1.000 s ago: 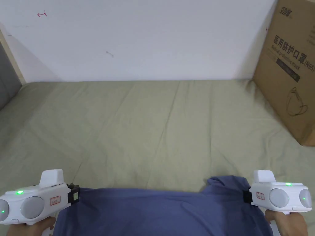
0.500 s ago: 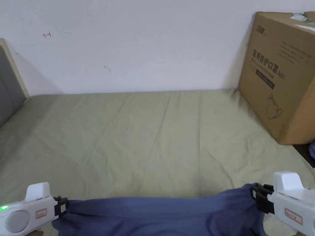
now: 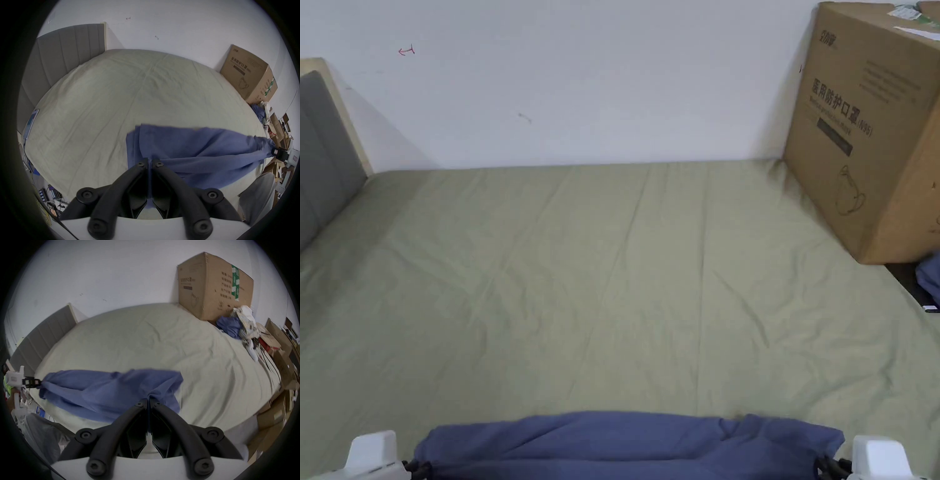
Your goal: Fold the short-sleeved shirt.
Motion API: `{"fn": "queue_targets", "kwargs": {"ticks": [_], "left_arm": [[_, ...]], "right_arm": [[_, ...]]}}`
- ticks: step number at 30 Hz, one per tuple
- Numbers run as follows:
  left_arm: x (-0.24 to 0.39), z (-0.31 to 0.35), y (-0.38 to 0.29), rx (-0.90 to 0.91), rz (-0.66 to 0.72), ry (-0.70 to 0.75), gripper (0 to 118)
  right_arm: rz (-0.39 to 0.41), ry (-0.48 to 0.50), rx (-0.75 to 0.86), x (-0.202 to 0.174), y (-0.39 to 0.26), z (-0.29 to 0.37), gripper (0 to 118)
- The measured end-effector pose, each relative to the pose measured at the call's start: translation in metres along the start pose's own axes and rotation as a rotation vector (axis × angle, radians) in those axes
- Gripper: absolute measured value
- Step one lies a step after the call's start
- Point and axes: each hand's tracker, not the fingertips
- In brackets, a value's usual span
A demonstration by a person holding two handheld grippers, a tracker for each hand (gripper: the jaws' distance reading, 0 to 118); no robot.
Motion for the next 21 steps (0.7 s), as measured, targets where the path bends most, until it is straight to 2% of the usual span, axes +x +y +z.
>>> {"fn": "queue_targets", "kwargs": {"ticks": [3, 6, 7, 8, 10, 11, 12, 13, 14, 15, 16, 17, 21], "left_arm": [[0.002, -0.009, -0.016, -0.023, -0.020, 0.018, 2], [0.006, -0.014, -0.023, -0.032, -0.037, 0.034, 4], [0.007, -0.013, -0.024, -0.027, -0.041, 0.036, 12], [0.007, -0.012, -0.023, -0.022, -0.043, 0.037, 26], [0.010, -0.005, -0.017, -0.021, -0.040, 0.036, 38], [0.012, 0.002, -0.014, -0.012, -0.038, 0.031, 51], [0.015, 0.009, -0.010, 0.007, -0.034, 0.029, 70], [0.018, 0.018, -0.005, 0.043, -0.030, 0.023, 83], [0.021, 0.027, 0.001, 0.086, -0.027, 0.016, 94], [0.024, 0.036, 0.007, 0.127, -0.022, 0.011, 95], [0.028, 0.046, 0.015, 0.171, -0.018, 0.001, 95], [0.033, 0.057, 0.023, 0.217, -0.014, -0.004, 95], [0.049, 0.094, 0.048, 0.392, -0.001, -0.024, 95]], "right_arm": [[-0.047, -0.032, -0.030, -0.001, -0.016, -0.015, 1], [-0.061, -0.054, -0.044, -0.001, -0.022, -0.022, 1], [-0.065, -0.052, -0.046, -0.001, -0.021, -0.020, 2], [-0.071, -0.050, -0.039, -0.002, -0.019, -0.015, 4], [-0.066, -0.052, -0.013, -0.005, -0.011, -0.004, 4], [-0.051, -0.046, 0.006, -0.007, -0.004, 0.004, 6], [-0.030, -0.040, 0.048, -0.009, 0.003, 0.011, 13], [-0.011, -0.040, 0.090, -0.012, 0.011, 0.021, 26], [0.007, -0.041, 0.122, -0.015, 0.021, 0.029, 48], [0.020, -0.038, 0.155, -0.018, 0.030, 0.036, 63], [0.029, -0.028, 0.201, -0.022, 0.041, 0.045, 72], [0.040, -0.021, 0.248, -0.027, 0.051, 0.054, 76], [0.089, -0.008, 0.372, -0.046, 0.083, 0.079, 77]]}}
